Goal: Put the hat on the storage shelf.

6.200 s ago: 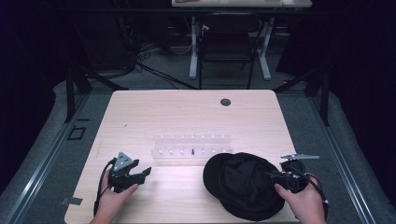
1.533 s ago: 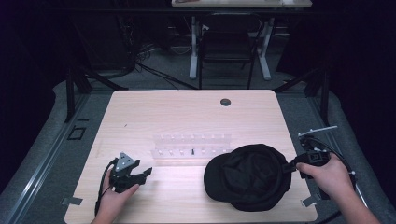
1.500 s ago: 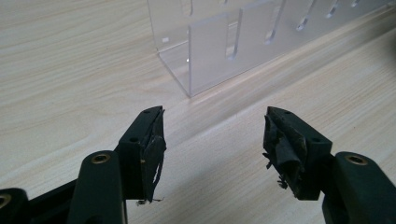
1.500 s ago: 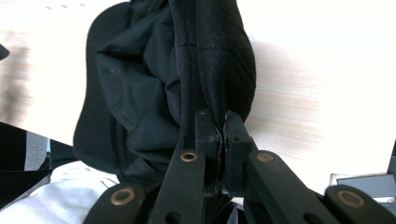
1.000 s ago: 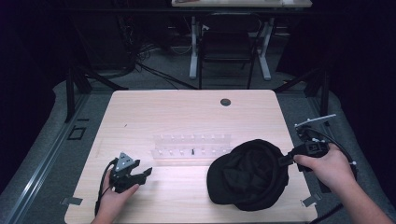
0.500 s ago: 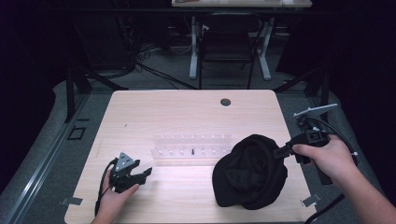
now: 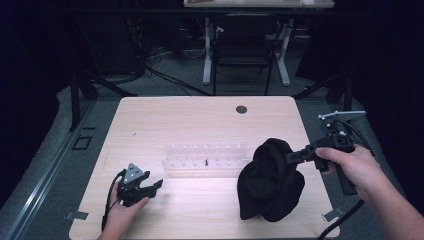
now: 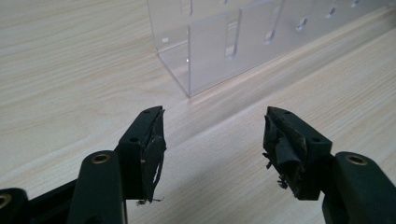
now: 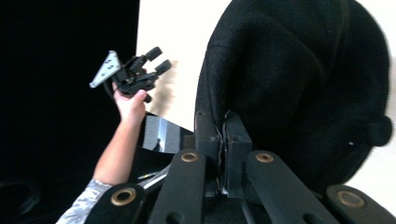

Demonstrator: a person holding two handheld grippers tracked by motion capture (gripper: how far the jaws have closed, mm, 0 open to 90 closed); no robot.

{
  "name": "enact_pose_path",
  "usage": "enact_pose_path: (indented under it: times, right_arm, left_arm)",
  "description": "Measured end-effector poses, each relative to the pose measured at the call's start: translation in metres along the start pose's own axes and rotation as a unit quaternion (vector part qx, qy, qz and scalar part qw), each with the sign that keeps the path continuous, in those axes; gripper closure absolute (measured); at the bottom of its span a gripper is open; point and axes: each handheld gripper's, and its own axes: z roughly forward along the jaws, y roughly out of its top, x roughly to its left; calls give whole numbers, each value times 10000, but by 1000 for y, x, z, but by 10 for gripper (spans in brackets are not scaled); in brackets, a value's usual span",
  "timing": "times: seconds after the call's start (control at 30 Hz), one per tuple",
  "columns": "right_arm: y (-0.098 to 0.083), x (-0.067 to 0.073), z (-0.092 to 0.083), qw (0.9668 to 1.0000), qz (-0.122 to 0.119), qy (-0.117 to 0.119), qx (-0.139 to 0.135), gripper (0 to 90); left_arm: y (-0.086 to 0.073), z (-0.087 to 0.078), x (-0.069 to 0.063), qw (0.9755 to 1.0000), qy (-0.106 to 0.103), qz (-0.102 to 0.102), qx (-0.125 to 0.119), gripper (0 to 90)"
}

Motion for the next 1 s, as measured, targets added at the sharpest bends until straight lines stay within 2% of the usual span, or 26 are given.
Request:
enact_pose_path:
  times: [0.07, 0.13, 0.17, 0.2, 0.23, 0.33, 0.53, 0.63, 0.73, 0.83, 0.93, 1.0]
  right_arm:
    - [0, 0, 0, 10000, 18, 85, -3, 878]
    - [0, -1, 0, 9994, 87, 335, -64, 878]
    - [0, 0, -1, 9988, 45, 494, -48, 878]
    - [0, 0, -1, 9988, 45, 494, -48, 878]
    - [1, 0, -1, 9979, 31, 646, -44, 878]
    - [1, 2, -1, 9968, 38, 794, -70, 878]
    - [4, 16, 2, 9928, -76, 1186, -141, 878]
    - [5, 20, 3, 9919, -103, 1256, -129, 878]
    - [10, 29, 6, 9893, -203, 1437, -120, 878]
    - [12, 34, 7, 9885, -237, 1486, -145, 878]
    - [18, 45, 8, 9878, -374, 1503, -181, 878]
    - [19, 47, 9, 9876, -375, 1511, -203, 878]
  left_arm:
    - [0, 0, 0, 10000, 1, 2, -4, 390]
    - [0, 0, 0, 10000, 1, 3, 0, 390]
    - [0, 0, 0, 10000, -3, -20, -5, 390]
    - [0, 0, 0, 10000, -2, -18, -5, 390]
    - [0, 0, 0, 10000, -3, -14, -7, 390]
    - [0, 0, 0, 10000, -3, -9, -5, 390]
    - [0, 0, 0, 10000, -3, 8, 3, 390]
    - [0, 0, 0, 10000, -4, 6, -2, 390]
    - [0, 0, 0, 10000, -6, 3, -2, 390]
    - [0, 0, 1, 10000, -5, 2, -10, 390]
    - [0, 0, 0, 10000, -7, 4, -4, 389]
    - [0, 0, 0, 10000, -7, -10, -9, 389]
